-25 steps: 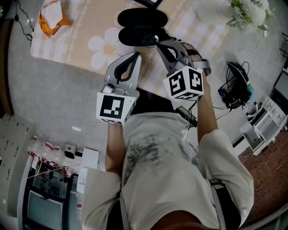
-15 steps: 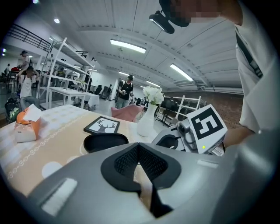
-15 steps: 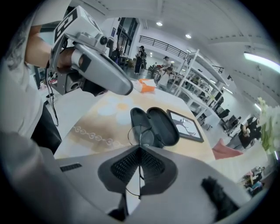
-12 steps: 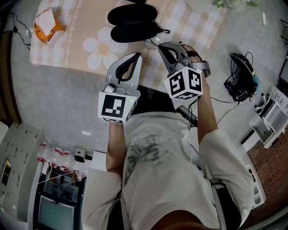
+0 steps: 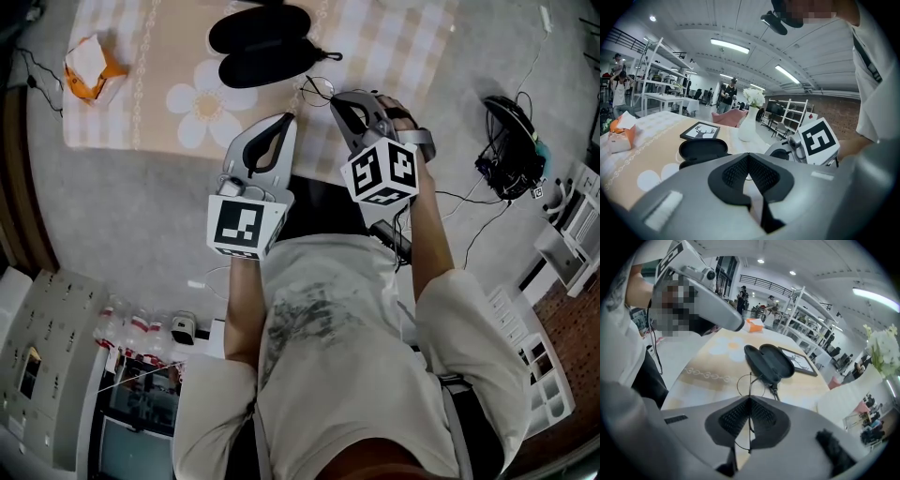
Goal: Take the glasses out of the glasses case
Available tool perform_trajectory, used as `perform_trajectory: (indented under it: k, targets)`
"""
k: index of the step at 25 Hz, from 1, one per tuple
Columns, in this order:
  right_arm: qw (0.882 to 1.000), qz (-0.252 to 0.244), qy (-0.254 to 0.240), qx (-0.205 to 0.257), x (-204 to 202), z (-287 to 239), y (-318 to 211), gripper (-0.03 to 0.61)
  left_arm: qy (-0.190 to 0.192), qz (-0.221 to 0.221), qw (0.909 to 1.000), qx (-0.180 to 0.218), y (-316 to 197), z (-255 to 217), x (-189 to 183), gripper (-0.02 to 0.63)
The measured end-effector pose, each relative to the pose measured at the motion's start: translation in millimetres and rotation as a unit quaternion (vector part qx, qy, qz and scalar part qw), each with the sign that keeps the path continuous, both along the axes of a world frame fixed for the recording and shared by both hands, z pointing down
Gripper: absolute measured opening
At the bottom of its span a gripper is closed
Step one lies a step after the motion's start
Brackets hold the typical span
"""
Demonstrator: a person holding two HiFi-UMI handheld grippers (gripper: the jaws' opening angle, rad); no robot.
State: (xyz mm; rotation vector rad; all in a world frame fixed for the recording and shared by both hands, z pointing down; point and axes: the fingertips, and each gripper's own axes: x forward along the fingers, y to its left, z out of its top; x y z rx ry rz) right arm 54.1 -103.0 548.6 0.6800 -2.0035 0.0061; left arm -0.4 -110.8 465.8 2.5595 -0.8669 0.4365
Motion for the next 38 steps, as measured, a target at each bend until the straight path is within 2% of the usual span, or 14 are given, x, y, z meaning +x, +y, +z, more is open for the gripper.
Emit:
perform_trajectory:
  k: [8, 13, 29, 33, 38]
  targets:
    - [1.000, 0.012, 0.004, -0.013, 5, 18, 15, 0.018, -0.009, 0.016, 0.9997, -0.016, 13, 9, 5, 0.009]
    - [1.000, 0.016, 0.005, -0.017, 5, 24, 21, 0.018, -0.004, 0.025, 0.9997, -0.001, 15, 7, 7, 0.009]
    - [1.000, 0.022, 0.011, -0.018, 3, 37, 26, 0.018, -0.006, 0.031, 0.9995, -0.001, 21, 7, 4, 0.009]
    - [0.999, 0.026, 0.011, -0.017, 4, 37, 27, 0.018, -0.011, 0.028, 0.9994, -0.014, 23, 9, 1, 0.009]
    - [0.999, 0.026, 0.007, -0.022, 3, 37, 27, 0.020, -0.008, 0.030, 0.9995, 0.001, 22, 4, 3, 0.009]
